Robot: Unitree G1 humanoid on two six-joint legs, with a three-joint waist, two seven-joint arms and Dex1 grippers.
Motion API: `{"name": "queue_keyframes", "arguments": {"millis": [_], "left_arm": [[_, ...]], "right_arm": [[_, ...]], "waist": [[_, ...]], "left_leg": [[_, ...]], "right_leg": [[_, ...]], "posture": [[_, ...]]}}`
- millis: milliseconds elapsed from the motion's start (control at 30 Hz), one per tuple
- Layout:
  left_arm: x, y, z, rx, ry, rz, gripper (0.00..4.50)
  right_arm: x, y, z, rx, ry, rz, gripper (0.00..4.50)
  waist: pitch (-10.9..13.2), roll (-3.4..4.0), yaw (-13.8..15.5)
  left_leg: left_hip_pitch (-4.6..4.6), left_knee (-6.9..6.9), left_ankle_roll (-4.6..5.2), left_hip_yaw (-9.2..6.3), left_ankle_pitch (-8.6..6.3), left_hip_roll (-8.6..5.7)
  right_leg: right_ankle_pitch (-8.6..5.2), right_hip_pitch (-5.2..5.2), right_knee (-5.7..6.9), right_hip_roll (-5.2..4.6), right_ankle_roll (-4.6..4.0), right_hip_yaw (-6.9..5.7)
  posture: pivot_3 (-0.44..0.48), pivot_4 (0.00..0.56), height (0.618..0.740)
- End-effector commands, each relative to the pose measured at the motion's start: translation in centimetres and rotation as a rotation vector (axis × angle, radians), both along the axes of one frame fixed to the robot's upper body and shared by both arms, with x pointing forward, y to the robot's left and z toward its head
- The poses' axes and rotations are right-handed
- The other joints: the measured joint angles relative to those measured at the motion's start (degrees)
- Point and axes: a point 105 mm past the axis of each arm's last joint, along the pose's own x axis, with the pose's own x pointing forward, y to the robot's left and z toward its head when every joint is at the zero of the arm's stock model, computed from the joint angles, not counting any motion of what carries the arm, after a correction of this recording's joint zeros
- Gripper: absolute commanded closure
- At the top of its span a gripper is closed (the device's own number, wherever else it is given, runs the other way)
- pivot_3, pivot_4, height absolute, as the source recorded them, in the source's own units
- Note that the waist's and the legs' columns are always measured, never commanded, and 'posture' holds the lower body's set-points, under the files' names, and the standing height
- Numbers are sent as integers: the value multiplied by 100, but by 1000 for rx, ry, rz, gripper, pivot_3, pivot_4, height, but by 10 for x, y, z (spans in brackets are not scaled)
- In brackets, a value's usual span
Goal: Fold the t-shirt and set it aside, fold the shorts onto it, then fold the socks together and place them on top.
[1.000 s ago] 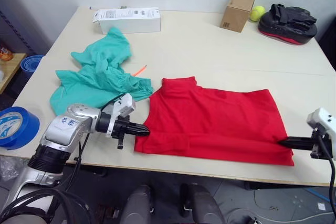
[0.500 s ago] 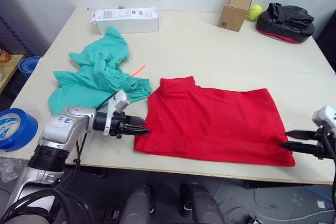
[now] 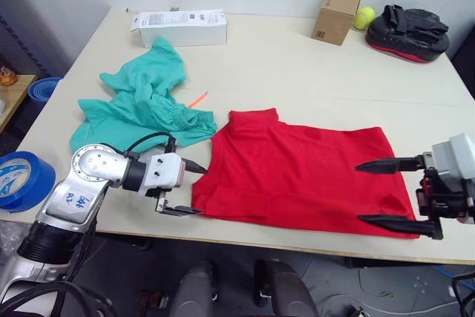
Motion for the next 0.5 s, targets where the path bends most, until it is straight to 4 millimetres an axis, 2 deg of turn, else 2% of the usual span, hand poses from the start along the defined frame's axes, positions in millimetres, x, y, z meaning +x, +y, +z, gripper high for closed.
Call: {"name": "queue_keyframes", "arguments": {"millis": [33, 167, 267, 400, 500], "left_arm": [[-3, -7, 3, 17, -62, -93, 27], [-7, -12, 0, 17, -53, -148, 27], [-10, -14, -3, 19, -44, -183, 654], [-13, -13, -8, 59, -30, -213, 1859], [-17, -12, -12, 79, -31, -242, 1859]], "right_arm": [[-6, 15, 6, -1, -35, 58, 0], [-6, 19, 8, 2, -44, 58, 0], [-6, 19, 7, 4, -43, 46, 0], [-8, 19, 5, 2, -36, 28, 0], [-11, 19, 4, 1, -30, 22, 0]], "waist": [[0, 0, -9], [0, 0, -9], [0, 0, -11], [0, 0, -11], [0, -1, -11]], "left_leg": [[-1, -9, 6, 0, 3, -1], [0, -32, 24, 1, 12, -2], [1, -41, 22, 1, 12, -1], [2, -37, 22, 2, 14, -1], [4, -30, 26, 2, 18, -2]], "right_leg": [[3, 0, -9, -1, 5, 0], [9, -3, -18, 0, 19, -5], [6, -5, -17, 4, 19, -11], [6, -4, -12, 8, 21, -11], [8, 1, -9, 8, 25, -11]], "posture": [[0, 150, 740], [0, 150, 740], [0, 150, 740], [0, 150, 740], [0, 150, 740]]}}
